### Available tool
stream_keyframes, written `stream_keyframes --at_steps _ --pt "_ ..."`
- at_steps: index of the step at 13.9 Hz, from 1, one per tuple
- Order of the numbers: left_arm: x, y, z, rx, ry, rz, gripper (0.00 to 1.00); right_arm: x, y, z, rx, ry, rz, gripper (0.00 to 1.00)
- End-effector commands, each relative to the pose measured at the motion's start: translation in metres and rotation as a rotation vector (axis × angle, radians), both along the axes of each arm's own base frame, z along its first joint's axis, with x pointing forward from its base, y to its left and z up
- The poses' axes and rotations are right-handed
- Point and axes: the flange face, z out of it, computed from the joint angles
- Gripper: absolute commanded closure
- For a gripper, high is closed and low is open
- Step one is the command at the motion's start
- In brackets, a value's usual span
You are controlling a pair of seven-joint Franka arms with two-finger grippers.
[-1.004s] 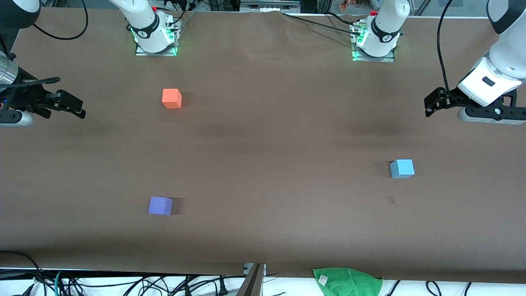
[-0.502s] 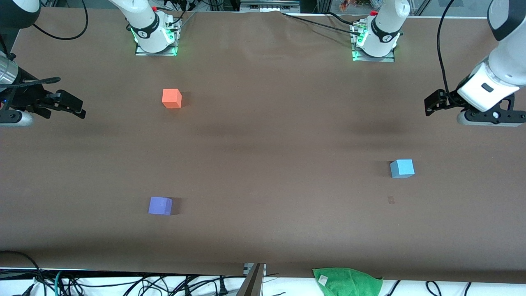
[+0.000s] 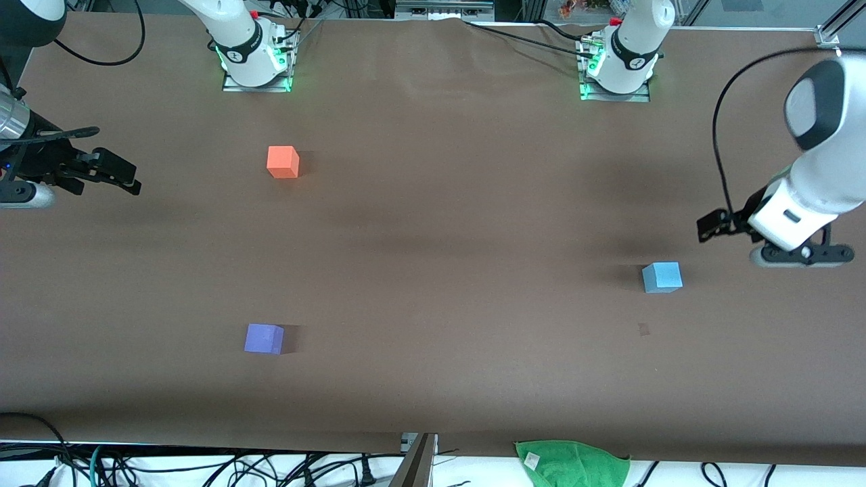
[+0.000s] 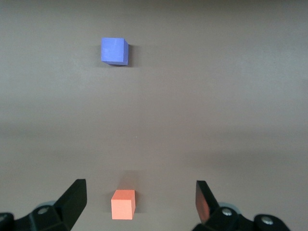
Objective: Place blue block between orange and purple blocks
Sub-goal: 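Reach the left gripper down over the light-blue cube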
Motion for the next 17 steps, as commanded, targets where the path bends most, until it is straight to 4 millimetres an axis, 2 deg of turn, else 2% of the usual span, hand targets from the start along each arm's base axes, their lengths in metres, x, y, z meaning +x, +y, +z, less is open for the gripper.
stream_keyframes --at_steps 1,5,9,10,13,17 --pt "0.02 0.004 -0.046 -0.046 -0.011 0.035 0.0 -0.001 -0.001 0.004 0.015 0.003 0.009 0.0" --pt "0.028 0.011 -0.114 -0.054 0.003 0.049 0.0 -0.001 -0.001 0.004 0.015 0.003 0.009 0.0" --pt "0.002 0.012 -0.185 -0.056 -0.111 0.052 0.0 -0.001 -0.002 0.004 0.015 0.004 0.007 0.0" --pt "-0.002 0.012 -0.198 -0.056 -0.128 0.051 0.0 -0.001 -0.002 0.004 0.015 0.004 0.007 0.0" --pt "-0.01 0.011 -0.223 -0.059 -0.14 0.053 0.0 -0.001 -0.002 0.004 0.015 0.003 0.007 0.0" --pt "-0.015 0.015 -0.244 -0.054 -0.12 0.052 0.0 -0.001 -0.003 0.004 0.015 0.004 0.006 0.0"
